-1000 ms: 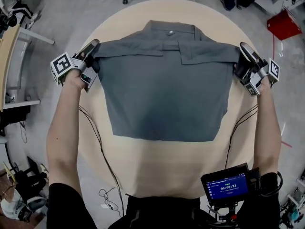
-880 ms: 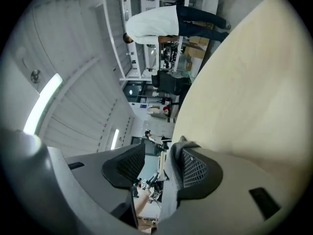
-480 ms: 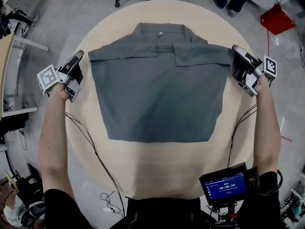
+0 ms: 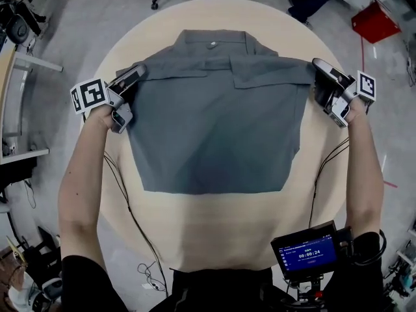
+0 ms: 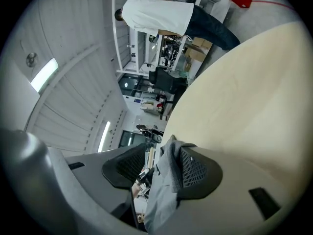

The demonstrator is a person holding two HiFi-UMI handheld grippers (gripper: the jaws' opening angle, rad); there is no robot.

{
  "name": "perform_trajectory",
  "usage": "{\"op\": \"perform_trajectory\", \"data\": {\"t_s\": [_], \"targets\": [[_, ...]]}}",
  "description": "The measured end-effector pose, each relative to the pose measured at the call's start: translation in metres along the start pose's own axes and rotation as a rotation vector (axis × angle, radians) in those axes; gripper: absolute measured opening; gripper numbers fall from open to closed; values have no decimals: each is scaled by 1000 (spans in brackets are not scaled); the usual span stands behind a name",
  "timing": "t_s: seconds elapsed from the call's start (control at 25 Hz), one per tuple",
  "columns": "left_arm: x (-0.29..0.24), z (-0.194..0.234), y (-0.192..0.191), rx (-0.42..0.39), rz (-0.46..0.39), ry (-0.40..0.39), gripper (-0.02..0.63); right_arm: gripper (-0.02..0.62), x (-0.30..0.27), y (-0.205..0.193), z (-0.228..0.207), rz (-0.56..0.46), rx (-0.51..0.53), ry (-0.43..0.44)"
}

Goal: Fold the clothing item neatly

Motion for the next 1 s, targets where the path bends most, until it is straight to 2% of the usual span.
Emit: {"op": "perform_trajectory", "data": {"t_s": [0.08, 0.16, 0.32, 0.48, 0.56, 0.72, 0.88, 1.0], "targets": [[-1, 7, -2, -10, -6, 36, 176, 196, 4, 3, -2, 7, 6, -3], [-2, 10, -4, -15, -12, 58, 146, 196, 9, 5, -2, 13, 15, 4], [-3, 10, -2, -33, -23, 71, 146, 196, 21, 7, -6, 25, 3, -10], [-6, 9, -5, -53, -23, 77, 146, 196, 61, 25, -12, -72, 11, -50], [-3, 6, -5, -78, -43, 60, 146, 195, 70, 26, -2, -90, 85, -46], [9, -5, -4, -125, -137, 15, 146, 195, 72, 24, 23, -91, 294, -39], [47, -53, -6, -247, -235, -15, 146, 195, 73, 0, 84, -95, 529, 10], [79, -93, -20, -314, -276, -62, 145, 171, 74, -22, 126, -103, 644, 53]]}}
Point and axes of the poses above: the fingertips, and each gripper's own axes: x backward along the fingers, z to its left, y out of its top, the point moved 8 cm from there along x, backward along the fingers, and after that the axes turned 8 degrees about x, right-handed, at the moved point
